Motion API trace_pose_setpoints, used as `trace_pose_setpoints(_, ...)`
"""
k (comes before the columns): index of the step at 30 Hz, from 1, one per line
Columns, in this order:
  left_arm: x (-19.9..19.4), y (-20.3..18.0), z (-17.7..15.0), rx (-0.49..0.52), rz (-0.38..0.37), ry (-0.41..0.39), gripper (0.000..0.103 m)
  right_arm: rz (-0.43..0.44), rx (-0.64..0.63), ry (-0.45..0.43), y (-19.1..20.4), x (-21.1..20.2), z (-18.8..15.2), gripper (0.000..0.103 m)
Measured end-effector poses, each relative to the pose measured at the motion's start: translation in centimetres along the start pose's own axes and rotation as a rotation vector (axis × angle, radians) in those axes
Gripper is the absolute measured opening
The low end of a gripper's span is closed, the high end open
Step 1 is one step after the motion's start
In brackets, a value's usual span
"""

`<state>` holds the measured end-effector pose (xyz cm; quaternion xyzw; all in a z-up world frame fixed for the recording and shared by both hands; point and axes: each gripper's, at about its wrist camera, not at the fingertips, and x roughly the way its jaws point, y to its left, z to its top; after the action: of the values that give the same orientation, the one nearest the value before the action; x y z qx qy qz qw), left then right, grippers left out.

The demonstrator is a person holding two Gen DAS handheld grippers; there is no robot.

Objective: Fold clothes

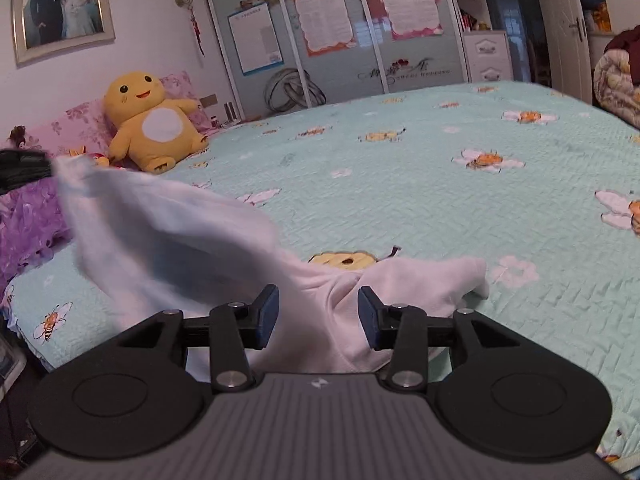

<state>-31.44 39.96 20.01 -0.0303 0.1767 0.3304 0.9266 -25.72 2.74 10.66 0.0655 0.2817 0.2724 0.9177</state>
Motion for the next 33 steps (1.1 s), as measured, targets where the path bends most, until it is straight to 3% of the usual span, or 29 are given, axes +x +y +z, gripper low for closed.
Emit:
trace_pose_setpoints(2,1.9,3.0,-1.4,-0.052,0.085,0.104,0.005,0.001,0.009,0.019,0.1,0.4,-0.1,0.044)
trace_pose_setpoints(5,3.8,5.4,-4.5,-0.069,0.117,0.265,0.009,-0.002,0.037,0.056,-0.2,1.2,-0.4,0.045)
trace_pose_setpoints(7,4.3,6.2,-6.1,-0.055,0.136,0.361,0.018,-0.023,0.045,0.079,-0.5,1.7,-0.5,0.046)
trace_pose_setpoints(9,4.2,7.3,-7.2,-0.039,0.164,0.421,0.045,-0.055,0.043,0.089,-0.9,2.2,-0.6,0.048)
trace_pose_setpoints(10,4.1,8.3,-7.5,-0.032,0.183,0.436,0.048,-0.070,0.038,0.091,-1.0,2.4,-0.7,0.048)
trace_pose_setpoints(12,3.5,9.5,-7.2,-0.045,0.184,0.418,0.053,-0.100,0.026,0.094,-1.2,2.7,-0.8,0.052)
trace_pose_setpoints(18,2.0,10.2,-6.4,-0.136,0.179,0.407,0.067,-0.045,0.033,0.106,-0.9,3.4,-1.2,0.057)
trace_pose_setpoints(22,3.0,10.8,-6.7,-0.196,0.110,0.480,0.067,-0.001,-0.145,0.093,1.8,3.4,-2.0,0.062)
trace_pose_setpoints(24,2.5,10.6,-6.4,-0.117,0.129,0.428,0.067,0.018,-0.240,0.091,3.1,3.4,-2.5,0.069)
trace_pose_setpoints(27,1.2,9.7,-5.6,0.042,0.155,0.326,0.067,0.028,-0.360,0.088,4.7,3.8,-3.2,0.070)
trace_pose_setpoints(29,0.4,8.9,-5.4,0.096,0.095,0.295,0.067,0.001,-0.400,0.088,5.2,4.7,-3.4,0.070)
trace_pose_setpoints(31,-0.5,6.9,-5.6,0.182,-0.029,0.261,0.067,-0.026,-0.426,0.086,5.5,5.7,-3.5,0.069)
trace_pose_setpoints(32,-1.3,5.1,-6.1,0.273,-0.105,0.224,0.067,-0.034,-0.435,0.088,5.5,6.1,-3.5,0.062)
trace_pose_setpoints(33,-2.1,3.2,-6.6,0.369,-0.182,0.184,0.068,-0.047,-0.432,0.090,5.4,6.4,-3.4,0.038)
